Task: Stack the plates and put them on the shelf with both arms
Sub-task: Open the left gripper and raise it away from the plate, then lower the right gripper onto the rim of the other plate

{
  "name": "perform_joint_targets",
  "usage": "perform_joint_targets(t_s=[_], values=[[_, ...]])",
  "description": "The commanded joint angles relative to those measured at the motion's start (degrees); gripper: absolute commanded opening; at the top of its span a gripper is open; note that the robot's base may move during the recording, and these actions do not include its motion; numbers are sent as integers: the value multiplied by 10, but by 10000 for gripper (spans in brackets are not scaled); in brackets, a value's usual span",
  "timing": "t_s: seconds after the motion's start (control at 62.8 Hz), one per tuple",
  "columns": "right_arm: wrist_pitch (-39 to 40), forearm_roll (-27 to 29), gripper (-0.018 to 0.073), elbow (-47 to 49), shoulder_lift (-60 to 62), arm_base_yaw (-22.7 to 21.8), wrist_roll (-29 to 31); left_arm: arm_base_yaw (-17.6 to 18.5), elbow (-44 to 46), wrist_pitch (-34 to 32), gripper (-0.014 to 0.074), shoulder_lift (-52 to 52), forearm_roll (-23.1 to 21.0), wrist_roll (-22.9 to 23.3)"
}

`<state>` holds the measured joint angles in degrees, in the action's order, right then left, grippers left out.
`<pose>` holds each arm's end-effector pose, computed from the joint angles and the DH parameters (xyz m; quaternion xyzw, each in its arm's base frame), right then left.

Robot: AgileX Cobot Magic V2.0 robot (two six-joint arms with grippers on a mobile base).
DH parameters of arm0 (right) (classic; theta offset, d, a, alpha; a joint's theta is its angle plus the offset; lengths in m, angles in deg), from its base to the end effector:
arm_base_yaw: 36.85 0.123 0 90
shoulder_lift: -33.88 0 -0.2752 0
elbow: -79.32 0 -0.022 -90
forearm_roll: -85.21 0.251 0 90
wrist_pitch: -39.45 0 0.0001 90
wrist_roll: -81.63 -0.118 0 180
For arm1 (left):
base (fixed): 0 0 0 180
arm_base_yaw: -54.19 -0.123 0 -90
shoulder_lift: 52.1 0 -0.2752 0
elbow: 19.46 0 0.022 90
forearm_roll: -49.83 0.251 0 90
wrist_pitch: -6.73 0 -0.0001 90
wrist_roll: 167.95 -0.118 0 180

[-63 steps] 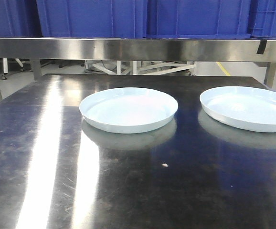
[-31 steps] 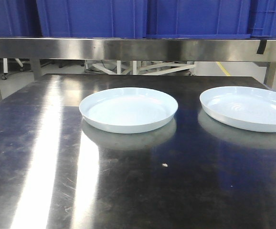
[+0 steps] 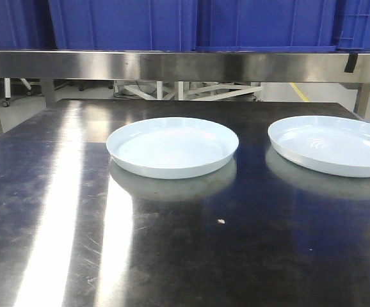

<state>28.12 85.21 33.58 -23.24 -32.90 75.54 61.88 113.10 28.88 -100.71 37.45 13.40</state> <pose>0.2073 0.0143 0.2713 0.0157 0.8394 0.0475 0.5412 0.1712 -0.0328 0.2701 -0.0175 0.8553 -0.1261 0.5022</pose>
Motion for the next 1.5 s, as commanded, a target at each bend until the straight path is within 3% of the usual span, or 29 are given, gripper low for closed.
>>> perform_joint_targets(t_s=[0.0,0.35,0.653,1.035,1.29,1.481], values=[[39,-5,529,22,2,-2,4,0,16,-49,90,4,-4,3],[50,0,526,22,2,-2,3,0,16,-49,90,4,-4,3],[45,6,273,22,2,-2,3,0,16,-49,90,4,-4,3],[210,6,255,31,-53,-23,3,0,16,-49,90,4,-4,3],[61,6,255,153,-186,-69,2,0,16,-49,90,4,-4,3],[-57,6,288,253,-289,-77,3,0,16,-49,90,4,-4,3]])
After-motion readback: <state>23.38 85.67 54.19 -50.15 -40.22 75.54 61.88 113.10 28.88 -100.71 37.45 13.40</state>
